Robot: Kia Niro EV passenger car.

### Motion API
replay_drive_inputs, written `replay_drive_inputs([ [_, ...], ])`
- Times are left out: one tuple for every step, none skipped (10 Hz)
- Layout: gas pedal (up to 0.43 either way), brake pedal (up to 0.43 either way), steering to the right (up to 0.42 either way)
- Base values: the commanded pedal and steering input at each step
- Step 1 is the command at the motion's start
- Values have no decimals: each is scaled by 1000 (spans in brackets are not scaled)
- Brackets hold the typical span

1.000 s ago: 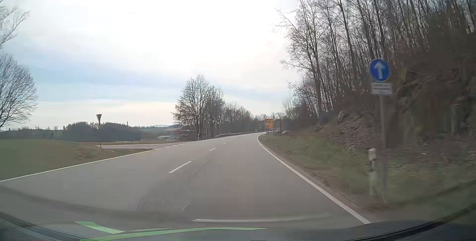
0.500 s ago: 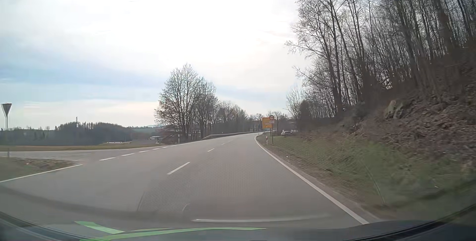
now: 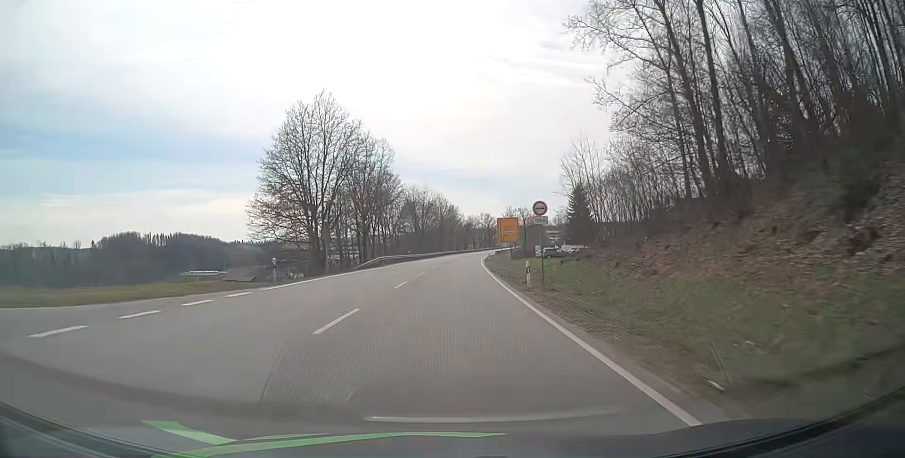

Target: Follow the waypoints while adhering to traffic rules and regulations

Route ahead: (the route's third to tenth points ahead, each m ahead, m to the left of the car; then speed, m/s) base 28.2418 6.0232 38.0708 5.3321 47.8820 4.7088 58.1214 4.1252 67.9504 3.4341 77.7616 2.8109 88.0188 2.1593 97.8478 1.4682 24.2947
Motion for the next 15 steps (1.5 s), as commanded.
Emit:
replay_drive_inputs([
  [138,0,6],
  [138,0,6],
  [150,0,6],
  [150,0,5],
  [150,0,5],
  [150,0,5],
  [150,0,5],
  [150,0,5],
  [150,0,5],
  [150,0,5],
  [150,0,5],
  [150,0,5],
  [150,0,5],
  [150,0,5],
  [157,0,5],
])
